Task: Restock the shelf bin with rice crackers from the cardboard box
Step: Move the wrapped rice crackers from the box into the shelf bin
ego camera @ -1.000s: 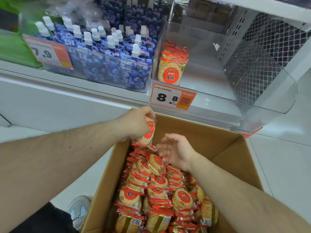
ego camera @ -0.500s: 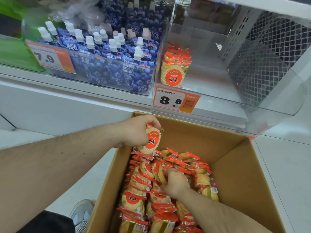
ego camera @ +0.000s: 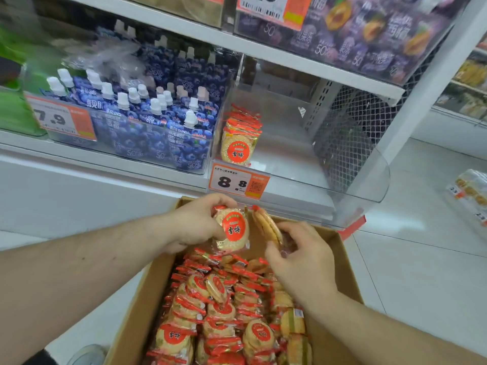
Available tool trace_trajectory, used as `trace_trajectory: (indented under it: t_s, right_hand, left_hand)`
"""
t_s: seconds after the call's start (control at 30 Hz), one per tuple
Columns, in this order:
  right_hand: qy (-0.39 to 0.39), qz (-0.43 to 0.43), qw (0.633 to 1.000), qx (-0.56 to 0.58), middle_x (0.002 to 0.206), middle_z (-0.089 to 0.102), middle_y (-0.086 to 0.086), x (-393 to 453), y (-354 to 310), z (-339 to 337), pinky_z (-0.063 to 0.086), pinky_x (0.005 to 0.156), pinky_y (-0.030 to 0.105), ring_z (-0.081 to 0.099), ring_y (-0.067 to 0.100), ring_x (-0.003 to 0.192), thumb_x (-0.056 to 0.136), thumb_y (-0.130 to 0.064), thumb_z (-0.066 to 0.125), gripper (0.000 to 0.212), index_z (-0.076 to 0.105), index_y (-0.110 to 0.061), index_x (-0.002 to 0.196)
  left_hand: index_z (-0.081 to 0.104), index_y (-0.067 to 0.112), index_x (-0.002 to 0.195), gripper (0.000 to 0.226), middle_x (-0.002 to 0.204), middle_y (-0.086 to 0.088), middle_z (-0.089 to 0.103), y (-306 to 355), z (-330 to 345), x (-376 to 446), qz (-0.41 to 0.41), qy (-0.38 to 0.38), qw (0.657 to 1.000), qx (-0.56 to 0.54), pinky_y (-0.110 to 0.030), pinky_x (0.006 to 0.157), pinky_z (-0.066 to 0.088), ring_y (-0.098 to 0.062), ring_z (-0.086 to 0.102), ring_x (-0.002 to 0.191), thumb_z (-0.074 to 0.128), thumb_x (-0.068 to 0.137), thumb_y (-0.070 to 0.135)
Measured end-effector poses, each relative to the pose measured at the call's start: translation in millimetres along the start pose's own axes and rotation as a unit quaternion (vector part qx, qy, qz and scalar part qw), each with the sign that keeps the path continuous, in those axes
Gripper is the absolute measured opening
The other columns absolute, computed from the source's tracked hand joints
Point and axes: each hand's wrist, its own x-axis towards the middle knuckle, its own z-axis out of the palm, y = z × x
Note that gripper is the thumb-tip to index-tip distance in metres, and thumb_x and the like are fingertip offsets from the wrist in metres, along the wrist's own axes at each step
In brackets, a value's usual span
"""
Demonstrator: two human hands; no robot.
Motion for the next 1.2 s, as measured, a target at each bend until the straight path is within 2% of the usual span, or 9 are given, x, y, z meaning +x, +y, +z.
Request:
trace_trajectory:
  t_s: [0.13,0.27,0.43,0.57,0.7,0.83,0.93,1.03,1.2]
  right_hand:
    - [0.017,-0.062,0.998,0.017,0.097,0.053,-0.010,-3.5,-14.6,-5.0,0.055,0.057,0.029,0.058,0.007,0.072,0.070,-0.038,0.065,0.036,0.067,-0.024,0.103]
    - [-0.054,-0.092,0.990,0.095,0.120,0.046,-0.006,-7.2,-14.3,-10.6,0.052,0.076,0.017,0.057,0.004,0.090,0.071,-0.037,0.066,0.046,0.065,-0.021,0.114]
    - [0.005,0.003,0.982,0.189,0.090,0.055,-0.006,16.7,-16.3,-35.4,0.040,0.060,0.012,0.049,0.009,0.057,0.073,-0.010,0.071,0.029,0.064,-0.028,0.094]
    - [-0.133,0.180,0.930,0.293,0.102,0.062,-0.003,39.1,-20.1,-48.2,0.052,0.065,0.040,0.056,0.017,0.063,0.078,-0.007,0.076,0.048,0.055,-0.028,0.116]
    - [-0.244,0.229,0.847,0.413,0.113,0.066,0.005,42.0,-25.3,-44.7,0.057,0.069,0.029,0.072,0.016,0.086,0.077,-0.007,0.077,0.065,0.045,-0.021,0.133]
    - [-0.271,0.189,0.850,0.410,0.105,0.071,0.006,45.3,-30.3,-44.7,0.056,0.071,0.027,0.072,0.017,0.090,0.079,0.000,0.073,0.049,0.055,-0.018,0.120]
    - [-0.221,0.158,0.868,0.416,0.099,0.069,0.012,63.8,-37.8,-59.0,0.055,0.063,0.021,0.071,0.011,0.078,0.077,0.010,0.070,0.043,0.056,-0.009,0.114]
    - [-0.127,0.142,0.891,0.413,0.083,0.068,0.004,104.4,-42.7,-78.6,0.045,0.049,0.010,0.065,0.000,0.060,0.078,0.012,0.068,0.035,0.058,-0.009,0.105]
    - [-0.155,0.183,0.916,0.322,0.083,0.068,0.002,171.4,-39.1,-55.7,0.038,0.040,0.012,0.060,-0.001,0.049,0.077,0.005,0.075,0.038,0.059,-0.006,0.109]
  left_hand:
    - [0.055,0.022,0.122,0.065,0.096,-0.010,0.070,19.8,21.2,-18.2,0.029,-0.086,0.982,-0.163,-0.036,0.065,0.059,-0.024,0.069,0.080,0.074,0.067,-0.007]
    - [0.060,0.024,0.119,0.064,0.112,-0.015,0.067,22.4,23.3,-19.1,0.058,-0.050,0.980,-0.183,-0.035,0.064,0.058,-0.028,0.070,0.080,0.077,0.062,0.002]
    - [0.060,0.023,0.114,0.054,0.109,-0.015,0.068,24.2,14.5,-15.9,0.089,-0.011,0.986,-0.141,-0.048,0.079,0.057,-0.029,0.070,0.088,0.069,0.075,-0.013]
    - [0.060,0.028,0.113,0.056,0.117,-0.012,0.061,31.0,10.4,-21.4,0.115,-0.031,0.989,-0.089,-0.048,0.082,0.058,-0.027,0.070,0.094,0.067,0.078,-0.014]
    - [0.052,0.033,0.126,0.061,0.125,-0.013,0.059,35.1,10.1,-27.0,0.139,-0.074,0.986,-0.063,-0.046,0.082,0.058,-0.035,0.067,0.100,0.068,0.081,-0.006]
    - [0.040,0.030,0.137,0.070,0.131,-0.009,0.058,39.2,8.4,-27.7,0.159,-0.084,0.983,-0.042,-0.045,0.094,0.053,-0.031,0.062,0.111,0.076,0.079,0.015]
    - [0.040,0.032,0.136,0.067,0.124,-0.002,0.061,50.6,4.8,-27.7,0.220,0.000,0.975,-0.021,-0.030,0.093,0.053,-0.014,0.062,0.106,0.076,0.080,0.025]
    - [0.048,0.039,0.111,0.042,0.102,0.009,0.060,59.7,-6.4,-22.6,0.281,0.199,0.939,0.001,-0.020,0.074,0.050,-0.004,0.055,0.073,0.073,0.083,0.020]
    - [0.052,0.025,0.108,0.031,0.099,0.012,0.057,49.5,-20.7,-0.8,0.207,0.356,0.911,0.003,-0.015,0.067,0.043,-0.001,0.052,0.069,0.072,0.084,0.021]
